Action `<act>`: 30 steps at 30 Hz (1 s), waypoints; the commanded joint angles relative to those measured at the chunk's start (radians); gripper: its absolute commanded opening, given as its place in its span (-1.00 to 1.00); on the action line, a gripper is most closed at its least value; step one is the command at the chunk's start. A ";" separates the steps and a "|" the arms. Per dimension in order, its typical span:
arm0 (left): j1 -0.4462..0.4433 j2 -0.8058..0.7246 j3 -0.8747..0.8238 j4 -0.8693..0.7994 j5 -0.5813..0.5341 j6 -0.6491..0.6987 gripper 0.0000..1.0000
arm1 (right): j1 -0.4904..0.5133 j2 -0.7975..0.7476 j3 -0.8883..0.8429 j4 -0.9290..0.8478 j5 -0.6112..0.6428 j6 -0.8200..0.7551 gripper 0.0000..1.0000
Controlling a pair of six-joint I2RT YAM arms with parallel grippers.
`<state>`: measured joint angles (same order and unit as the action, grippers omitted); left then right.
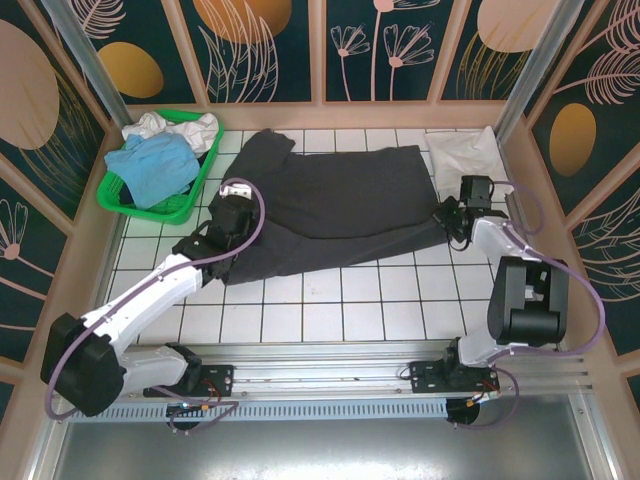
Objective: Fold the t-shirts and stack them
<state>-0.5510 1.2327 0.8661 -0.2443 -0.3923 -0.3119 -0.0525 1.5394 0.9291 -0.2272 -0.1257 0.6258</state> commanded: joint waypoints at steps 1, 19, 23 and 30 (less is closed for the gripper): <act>0.034 0.030 0.038 0.062 0.042 0.036 -1.00 | 0.003 0.046 0.068 0.009 0.003 -0.035 -1.00; 0.129 0.216 0.139 0.093 -0.060 0.028 -1.00 | 0.008 0.202 0.159 -0.020 0.043 -0.063 -1.00; 0.145 0.272 0.172 0.099 -0.081 0.004 -1.00 | 0.010 0.227 0.190 -0.029 0.049 -0.063 -1.00; 0.148 0.381 0.238 0.105 -0.085 0.032 -1.00 | 0.010 0.274 0.237 -0.047 0.046 -0.071 -0.89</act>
<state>-0.4110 1.5810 1.0626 -0.1665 -0.4549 -0.2920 -0.0463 1.7885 1.1263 -0.2478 -0.1028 0.5739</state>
